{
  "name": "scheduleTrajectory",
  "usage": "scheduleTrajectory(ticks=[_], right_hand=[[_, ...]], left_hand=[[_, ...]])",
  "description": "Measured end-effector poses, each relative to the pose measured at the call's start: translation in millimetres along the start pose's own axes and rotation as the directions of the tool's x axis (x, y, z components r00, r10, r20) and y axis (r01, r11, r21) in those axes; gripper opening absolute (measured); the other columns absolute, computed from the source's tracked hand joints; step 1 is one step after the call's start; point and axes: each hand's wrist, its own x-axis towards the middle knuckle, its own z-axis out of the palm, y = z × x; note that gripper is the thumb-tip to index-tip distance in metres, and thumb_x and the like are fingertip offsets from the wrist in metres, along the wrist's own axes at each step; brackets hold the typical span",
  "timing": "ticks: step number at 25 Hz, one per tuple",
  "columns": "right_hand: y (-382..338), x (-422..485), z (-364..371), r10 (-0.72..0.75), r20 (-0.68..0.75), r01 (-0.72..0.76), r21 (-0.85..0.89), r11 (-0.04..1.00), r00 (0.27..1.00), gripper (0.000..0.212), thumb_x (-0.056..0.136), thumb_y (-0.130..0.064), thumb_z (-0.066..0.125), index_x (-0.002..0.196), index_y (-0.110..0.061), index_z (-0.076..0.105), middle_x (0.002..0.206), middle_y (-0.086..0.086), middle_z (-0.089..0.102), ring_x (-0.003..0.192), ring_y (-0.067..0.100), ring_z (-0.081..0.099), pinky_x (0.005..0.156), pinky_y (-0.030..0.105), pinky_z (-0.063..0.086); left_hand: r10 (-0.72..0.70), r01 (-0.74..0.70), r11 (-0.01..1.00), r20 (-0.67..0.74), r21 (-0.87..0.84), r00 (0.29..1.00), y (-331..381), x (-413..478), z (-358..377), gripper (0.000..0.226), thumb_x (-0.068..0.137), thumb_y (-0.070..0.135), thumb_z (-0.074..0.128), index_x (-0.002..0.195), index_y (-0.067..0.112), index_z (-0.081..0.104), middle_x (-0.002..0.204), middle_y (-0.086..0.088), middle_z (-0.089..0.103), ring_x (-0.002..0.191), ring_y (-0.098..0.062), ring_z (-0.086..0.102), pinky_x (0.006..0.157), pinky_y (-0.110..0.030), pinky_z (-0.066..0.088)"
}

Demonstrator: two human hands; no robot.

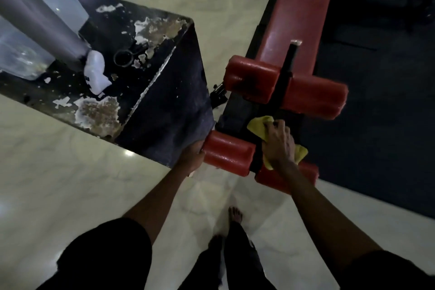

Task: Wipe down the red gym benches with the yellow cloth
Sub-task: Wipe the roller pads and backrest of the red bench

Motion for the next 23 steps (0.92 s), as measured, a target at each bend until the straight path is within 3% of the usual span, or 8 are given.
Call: scheduleTrajectory(ticks=[3,5,8,10,13,15,18,23], right_hand=[[-12.9,-0.4,54.5,0.000,0.215,-0.026,0.121,0.992,0.977,0.056,0.088,-0.018,0.064,0.140,-0.015,0.043,0.129,0.012,0.041,0.110,0.037,0.053,0.081,0.048,0.054],[-17.0,-15.0,83.0,-0.050,0.304,-0.009,0.190,0.982,0.951,0.059,0.090,-0.033,0.065,0.141,-0.017,0.041,0.130,0.009,0.041,0.112,0.033,0.054,0.079,0.046,0.055],[-5.9,-16.1,97.9,-0.076,0.231,0.025,0.217,0.976,0.970,0.058,0.094,-0.056,0.054,0.142,-0.025,0.046,0.127,0.006,0.044,0.110,0.026,0.050,0.080,0.040,0.052],[5.4,-4.2,105.2,-0.140,0.193,0.101,0.198,0.975,0.971,0.055,0.094,-0.056,0.054,0.141,-0.028,0.048,0.135,0.008,0.044,0.124,0.031,0.043,0.097,0.046,0.046],[0.1,7.1,127.7,-0.193,0.236,0.129,0.262,0.956,0.952,0.065,0.096,-0.057,0.049,0.153,-0.033,0.030,0.162,0.006,0.021,0.149,0.033,0.019,0.121,0.056,0.020],[-21.5,19.1,145.1,-0.163,0.202,0.120,0.208,0.971,0.966,0.068,0.097,-0.058,0.043,0.156,-0.031,0.024,0.166,0.006,0.016,0.151,0.033,0.019,0.123,0.053,0.018],[-62.8,44.8,142.6,-0.046,0.176,0.018,0.157,0.987,0.983,0.061,0.101,-0.055,0.037,0.155,-0.030,0.025,0.164,0.006,0.024,0.148,0.032,0.029,0.119,0.051,0.027],[-64.6,16.7,148.7,-0.078,0.090,0.065,0.138,0.988,0.993,0.056,0.101,-0.053,0.042,0.154,-0.037,0.028,0.162,0.002,0.027,0.151,0.028,0.022,0.117,0.052,0.028]], left_hand=[[-0.071,0.071,0.997,0.008,-0.010,0.997,-19.7,25.3,16.5,0.035,0.098,-0.004,0.049,0.133,-0.005,0.053,0.129,-0.028,0.057,0.125,-0.043,0.051,0.086,-0.032,0.035],[-0.121,0.121,0.992,0.025,-0.023,0.992,-33.6,35.7,24.0,0.040,0.101,0.004,0.051,0.141,0.000,0.049,0.140,-0.022,0.053,0.133,-0.039,0.046,0.090,-0.024,0.033],[-0.098,0.101,0.992,0.038,-0.081,0.994,-63.0,51.9,41.5,0.047,0.101,0.008,0.054,0.147,0.002,0.045,0.151,-0.015,0.046,0.141,-0.032,0.040,0.098,-0.015,0.028],[-0.111,0.117,0.981,0.045,-0.157,0.993,-82.1,58.9,53.5,0.045,0.103,0.009,0.052,0.147,0.002,0.047,0.149,-0.013,0.050,0.139,-0.028,0.045,0.098,-0.012,0.033],[-0.113,0.112,0.969,0.007,-0.219,0.994,-100.2,60.6,64.6,0.043,0.106,0.026,0.049,0.147,0.012,0.051,0.146,-0.006,0.055,0.134,-0.019,0.050,0.105,-0.020,0.039],[-0.102,0.096,0.952,-0.006,-0.291,0.995,-109.4,61.4,67.4,0.045,0.107,0.038,0.045,0.147,0.020,0.051,0.148,-0.001,0.053,0.137,-0.015,0.048,0.112,-0.028,0.036],[-0.126,0.120,0.914,0.009,-0.388,0.992,-119.3,69.0,62.8,0.050,0.103,0.055,0.038,0.142,0.028,0.056,0.144,0.003,0.058,0.132,-0.014,0.053,0.116,-0.043,0.037],[-0.180,0.200,0.827,0.089,-0.525,0.980,-117.5,77.0,52.3,0.051,0.108,0.050,0.022,0.132,0.029,0.062,0.127,0.004,0.066,0.110,-0.009,0.064,0.109,-0.048,0.044]])
